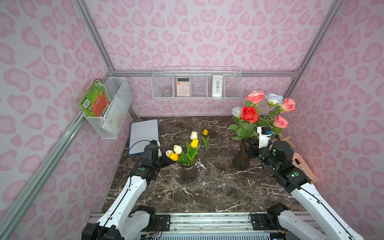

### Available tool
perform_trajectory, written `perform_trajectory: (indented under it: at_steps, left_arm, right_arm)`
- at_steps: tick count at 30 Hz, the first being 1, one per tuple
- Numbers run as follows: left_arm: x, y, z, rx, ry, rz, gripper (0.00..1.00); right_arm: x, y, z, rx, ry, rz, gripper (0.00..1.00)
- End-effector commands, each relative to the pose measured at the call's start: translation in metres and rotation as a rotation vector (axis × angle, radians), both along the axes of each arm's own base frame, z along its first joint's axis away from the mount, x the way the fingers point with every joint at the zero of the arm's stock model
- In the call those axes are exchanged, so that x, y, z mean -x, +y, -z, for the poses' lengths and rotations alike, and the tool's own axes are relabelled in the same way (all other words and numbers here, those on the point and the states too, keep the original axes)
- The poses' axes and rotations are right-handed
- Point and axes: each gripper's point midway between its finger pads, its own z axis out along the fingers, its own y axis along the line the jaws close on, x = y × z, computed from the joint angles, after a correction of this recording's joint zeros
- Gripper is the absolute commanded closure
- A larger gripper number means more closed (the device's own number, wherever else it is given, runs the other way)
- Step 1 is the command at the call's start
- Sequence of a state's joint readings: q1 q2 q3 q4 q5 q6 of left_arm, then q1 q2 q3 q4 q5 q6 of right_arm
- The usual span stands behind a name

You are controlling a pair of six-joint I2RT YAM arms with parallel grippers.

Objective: Arrange the flowers in different vases according to their variety
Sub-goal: Insert the flower into the vase, then pick up the flower at the center of the board.

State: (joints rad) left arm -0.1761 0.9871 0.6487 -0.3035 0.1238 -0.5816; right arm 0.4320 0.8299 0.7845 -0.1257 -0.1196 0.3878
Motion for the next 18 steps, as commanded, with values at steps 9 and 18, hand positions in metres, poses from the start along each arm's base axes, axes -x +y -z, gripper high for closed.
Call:
perform_trajectory:
  at_steps: [9, 18]
  left_arm:
    - [-0.011, 0.010, 0.021, -0.056, 0.000, -0.045, 0.01]
    - [-0.020, 0.008, 0.053, -0.044, 0.139, -0.044, 0.01]
  right_arm:
    - [0.029, 0.101, 0.011, 0.135, 0.073, -0.242, 0.49]
    - [-0.007, 0.144, 0.071, 0.331, 0.320, -0.160, 0.46]
